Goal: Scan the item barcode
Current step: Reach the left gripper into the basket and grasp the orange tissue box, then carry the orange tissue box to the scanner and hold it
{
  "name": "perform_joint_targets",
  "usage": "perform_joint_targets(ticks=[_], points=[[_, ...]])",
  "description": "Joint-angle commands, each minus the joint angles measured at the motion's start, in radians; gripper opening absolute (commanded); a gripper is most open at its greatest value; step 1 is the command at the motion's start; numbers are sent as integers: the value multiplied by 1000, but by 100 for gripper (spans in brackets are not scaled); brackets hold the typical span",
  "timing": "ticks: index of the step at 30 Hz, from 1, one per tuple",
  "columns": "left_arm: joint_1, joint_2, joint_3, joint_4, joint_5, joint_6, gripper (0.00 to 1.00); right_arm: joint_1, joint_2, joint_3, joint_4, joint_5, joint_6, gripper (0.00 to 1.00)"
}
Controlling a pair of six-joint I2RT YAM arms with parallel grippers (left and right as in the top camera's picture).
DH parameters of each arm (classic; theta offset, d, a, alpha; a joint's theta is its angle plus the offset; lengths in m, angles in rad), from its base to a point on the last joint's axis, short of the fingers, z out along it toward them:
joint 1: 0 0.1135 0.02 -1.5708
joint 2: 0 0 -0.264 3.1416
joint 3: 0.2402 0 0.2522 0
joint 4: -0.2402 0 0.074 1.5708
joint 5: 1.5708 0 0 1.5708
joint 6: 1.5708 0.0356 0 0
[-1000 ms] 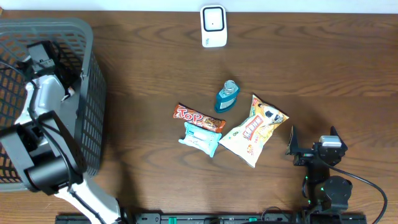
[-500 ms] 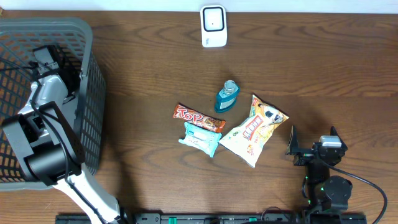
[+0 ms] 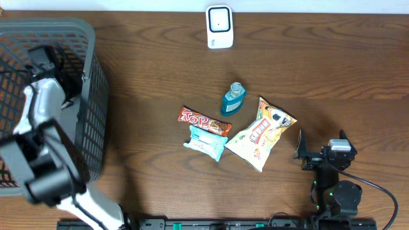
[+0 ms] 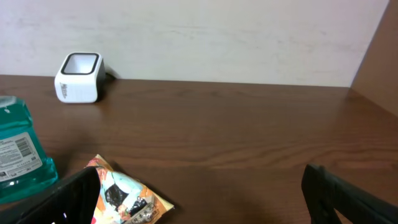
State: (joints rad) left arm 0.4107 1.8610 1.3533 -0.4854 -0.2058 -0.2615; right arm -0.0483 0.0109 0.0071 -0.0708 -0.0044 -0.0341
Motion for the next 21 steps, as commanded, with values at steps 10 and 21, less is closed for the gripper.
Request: perform_joint_targets(ticks=[10,21], points=[[-10,-564,5,-105,155,-232,45,3,-4,-2,-4,-5,-8,99],[-373,-787,5,-97,363,-290,45,3,-4,-2,-3,-5,-8,99]])
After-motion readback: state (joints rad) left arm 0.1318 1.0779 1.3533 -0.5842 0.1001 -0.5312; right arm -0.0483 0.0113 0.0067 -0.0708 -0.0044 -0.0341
